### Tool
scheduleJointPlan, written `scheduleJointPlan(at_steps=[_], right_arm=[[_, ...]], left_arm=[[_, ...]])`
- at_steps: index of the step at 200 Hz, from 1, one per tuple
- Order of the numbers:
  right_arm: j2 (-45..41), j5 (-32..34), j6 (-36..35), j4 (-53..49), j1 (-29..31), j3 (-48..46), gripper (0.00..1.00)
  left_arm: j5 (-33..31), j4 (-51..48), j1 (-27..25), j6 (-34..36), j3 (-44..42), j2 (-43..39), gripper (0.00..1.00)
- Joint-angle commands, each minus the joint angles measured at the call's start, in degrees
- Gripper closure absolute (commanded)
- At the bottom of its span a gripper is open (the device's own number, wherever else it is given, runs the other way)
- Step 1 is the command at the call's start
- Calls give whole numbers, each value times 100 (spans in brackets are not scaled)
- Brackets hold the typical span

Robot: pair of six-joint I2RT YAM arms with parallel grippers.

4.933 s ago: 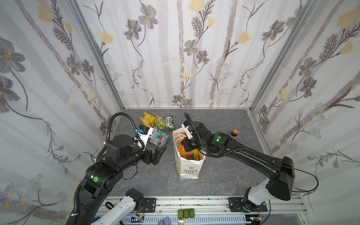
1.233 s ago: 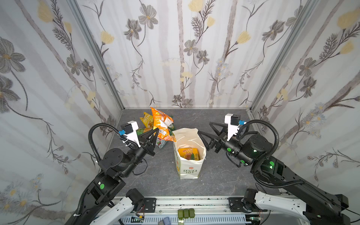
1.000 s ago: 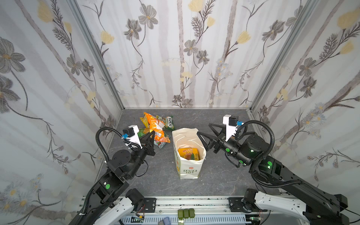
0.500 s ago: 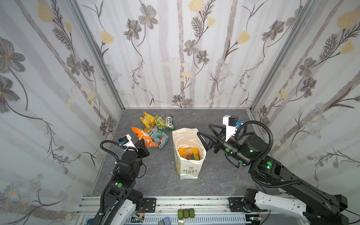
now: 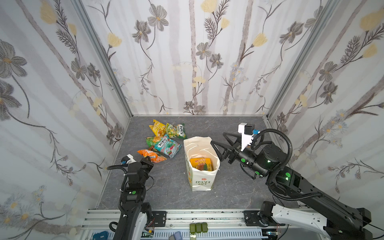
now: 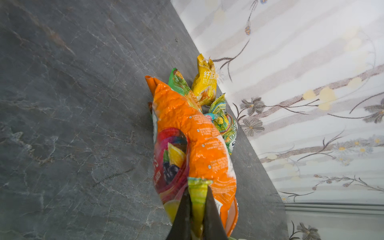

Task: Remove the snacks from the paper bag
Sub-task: 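Lower the orange packet onto the table and open the left gripper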

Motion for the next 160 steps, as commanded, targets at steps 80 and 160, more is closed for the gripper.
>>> scheduleJointPlan(at_steps=[80,160], right_arm=[[33,-19,53,133,1,33,0],[13,-28,198,63,-4,7,1]], left_arm=[[504,2277,662,-127,-357,1343,100],[662,3241,666,19,-334,2579,73]])
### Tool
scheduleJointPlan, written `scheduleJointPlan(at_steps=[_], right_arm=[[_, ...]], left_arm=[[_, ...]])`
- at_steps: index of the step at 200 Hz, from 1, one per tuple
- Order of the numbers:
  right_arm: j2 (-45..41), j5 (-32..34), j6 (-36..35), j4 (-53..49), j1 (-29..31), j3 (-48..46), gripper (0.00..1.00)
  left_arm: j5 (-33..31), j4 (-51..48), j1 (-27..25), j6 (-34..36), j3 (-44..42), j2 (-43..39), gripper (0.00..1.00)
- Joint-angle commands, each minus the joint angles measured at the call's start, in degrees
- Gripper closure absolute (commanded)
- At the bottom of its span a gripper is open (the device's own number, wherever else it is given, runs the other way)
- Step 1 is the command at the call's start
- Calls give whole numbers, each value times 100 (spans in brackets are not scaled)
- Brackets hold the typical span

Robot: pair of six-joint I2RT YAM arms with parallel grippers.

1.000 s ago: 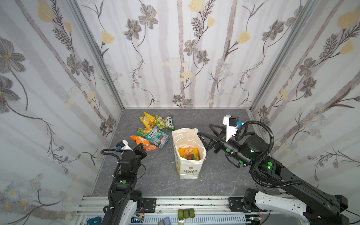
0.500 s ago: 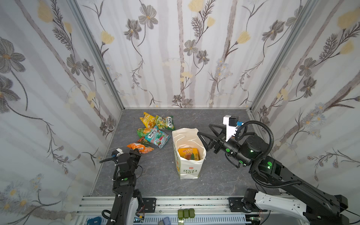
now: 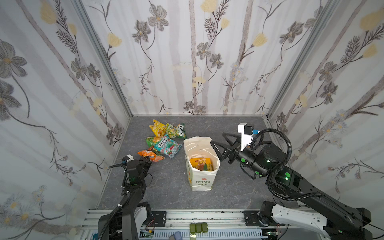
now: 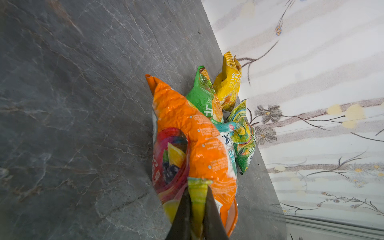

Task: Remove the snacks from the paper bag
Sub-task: 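Lower the orange packet onto the table and open the left gripper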

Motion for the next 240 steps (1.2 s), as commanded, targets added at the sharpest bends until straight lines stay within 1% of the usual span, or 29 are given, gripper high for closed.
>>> scheduleJointPlan(at_steps=[1,20,32,64,94,115,150,172,184,219,240], right_arm=[[5,18,97,63,1,4,1],[1,39,116,98,5,-13,1],[27,31,124,107,5,-4,1],[120,-47,144,150,6,21,0],[166,-94,144,176,1,39,0],[174,-110,142,186,8,56,1],[181,-119,144,179,8,63,0],[192,-118,142,164,2,79,0],[226,-119,144,130,3,116,1],[465,-293,165,-128,4,382,1],[730,-506,235,-423,-7,666,1]], left_arm=[[86,582,3,2,9,54,73],[64,-107,8,21,111,-96,64],[35,-602,4,91,188,-251,56],[-110,-1804,6,493,390,-823,42],[-196,-2610,3,780,577,-1400,27],[-128,-3083,9,960,777,-1652,20],[-23,-3771,4,1206,1184,-2079,16],[202,-4157,5,1410,1601,-2333,15],[450,-4400,9,1564,1917,-2354,14],[1498,-5101,-60,1961,3014,-2120,12],[1800,-5623,-196,2221,3718,-2004,11]])
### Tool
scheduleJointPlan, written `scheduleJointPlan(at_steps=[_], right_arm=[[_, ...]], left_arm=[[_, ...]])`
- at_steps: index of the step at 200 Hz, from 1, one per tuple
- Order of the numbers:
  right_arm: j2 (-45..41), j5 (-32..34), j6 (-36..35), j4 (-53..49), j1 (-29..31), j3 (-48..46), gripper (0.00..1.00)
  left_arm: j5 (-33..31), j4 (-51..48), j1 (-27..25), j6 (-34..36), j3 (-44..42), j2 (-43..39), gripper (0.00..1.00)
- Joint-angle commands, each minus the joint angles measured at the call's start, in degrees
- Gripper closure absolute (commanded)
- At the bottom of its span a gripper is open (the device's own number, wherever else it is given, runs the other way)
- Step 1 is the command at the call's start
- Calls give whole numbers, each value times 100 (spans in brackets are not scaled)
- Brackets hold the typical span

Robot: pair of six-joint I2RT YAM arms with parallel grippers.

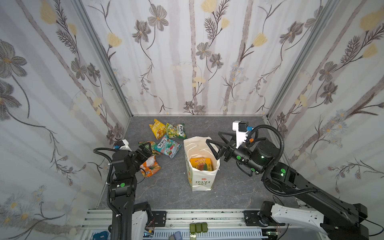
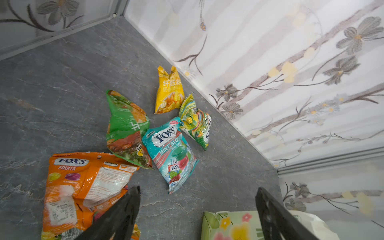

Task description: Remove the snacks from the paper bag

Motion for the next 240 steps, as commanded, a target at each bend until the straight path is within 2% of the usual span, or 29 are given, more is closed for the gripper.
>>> scheduleJointPlan(at_steps=[1,44,70,95,125,138,170,211,240], right_arm=[[247,-320,100,-304,-8,265,1],[1044,-696,282,-1276,-20,1038,3],[1507,-792,313,-1835,-19,1439,9],[1883,-800,423,-2214,-89,1665,25],[2228,-864,728,-2448,-279,1688,47],[2293,-836,764,-2491,-308,1672,52],[2386,-618,783,-2631,-338,1648,54],[2435,-616,771,-2697,-342,1789,50],[2344,-437,697,-2706,-482,1994,51]], left_arm=[[714,-728,-119,460,632,75,11],[1102,-1237,-671,722,1821,178,11],[948,-1881,-1203,1069,2574,351,11],[651,-2407,-1826,1296,3111,536,11],[625,-2421,-2471,1342,3308,647,9],[480,-2602,-2723,1446,3459,744,8],[-2,-2899,-3303,1672,3672,928,8],[-397,-2986,-4005,1856,3709,1221,6],[-641,-2918,-4454,1968,3759,1373,5]])
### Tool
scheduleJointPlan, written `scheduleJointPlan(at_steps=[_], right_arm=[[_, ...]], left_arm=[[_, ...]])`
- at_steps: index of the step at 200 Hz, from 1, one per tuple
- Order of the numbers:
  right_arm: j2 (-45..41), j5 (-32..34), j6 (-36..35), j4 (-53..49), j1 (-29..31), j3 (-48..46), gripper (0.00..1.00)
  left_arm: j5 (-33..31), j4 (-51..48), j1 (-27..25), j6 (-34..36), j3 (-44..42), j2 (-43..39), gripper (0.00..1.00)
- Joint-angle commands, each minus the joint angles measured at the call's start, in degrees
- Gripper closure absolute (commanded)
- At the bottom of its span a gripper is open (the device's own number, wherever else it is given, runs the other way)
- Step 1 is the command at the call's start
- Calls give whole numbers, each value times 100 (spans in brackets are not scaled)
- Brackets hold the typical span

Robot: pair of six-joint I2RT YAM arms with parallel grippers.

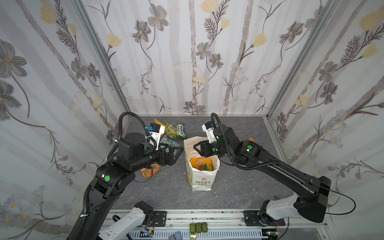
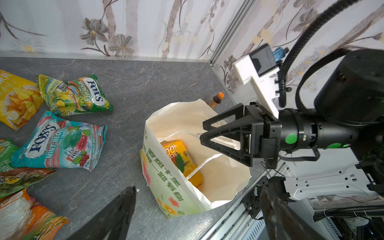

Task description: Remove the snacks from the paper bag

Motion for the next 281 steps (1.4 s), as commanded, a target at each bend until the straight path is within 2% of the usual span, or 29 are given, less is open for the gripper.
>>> scheduleJointPlan(at_steps=[1,24,64,86,129,234,281], right_arm=[[-59,214,-12,63,-113,163,51],[62,21,-87,17,-370,279,53],[601,-228,-269,-348,-415,499,57],[848,-172,-336,-627,-414,553,65],[1170,163,-524,-1188,-246,660,72],[1774,97,-744,-1669,-11,730,72],[2086,299,-845,-1892,25,730,70]], left_arm=[[-308,35,-264,222,90,76,5],[-370,138,-603,298,126,188,5],[-260,449,-1031,433,55,213,2],[-392,479,-1088,468,71,192,2],[-510,497,-1088,496,60,202,1],[-627,570,-1106,530,85,180,0],[-699,363,-1107,706,157,177,0]])
